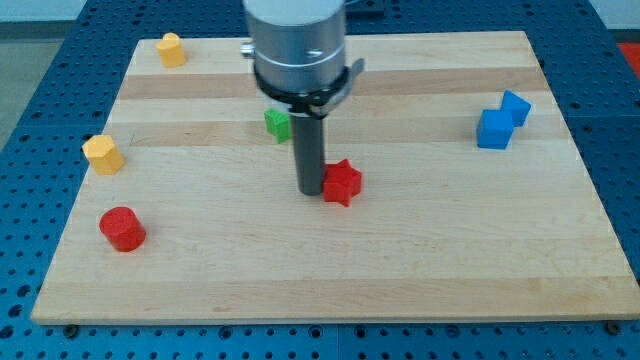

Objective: Place the red star parallel right to the green blocks

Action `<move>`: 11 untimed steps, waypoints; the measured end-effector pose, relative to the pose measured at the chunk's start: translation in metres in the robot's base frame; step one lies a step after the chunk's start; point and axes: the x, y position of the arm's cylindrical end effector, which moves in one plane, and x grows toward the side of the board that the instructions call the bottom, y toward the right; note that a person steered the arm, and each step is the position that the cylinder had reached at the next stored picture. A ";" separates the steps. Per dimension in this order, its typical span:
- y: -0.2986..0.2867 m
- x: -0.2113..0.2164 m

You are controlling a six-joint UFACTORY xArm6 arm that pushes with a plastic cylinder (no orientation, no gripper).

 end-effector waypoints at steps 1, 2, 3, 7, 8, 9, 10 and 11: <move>-0.018 0.020; 0.004 0.048; 0.041 0.041; -0.001 -0.057; -0.015 -0.063; 0.008 -0.096; 0.046 -0.134; 0.063 -0.137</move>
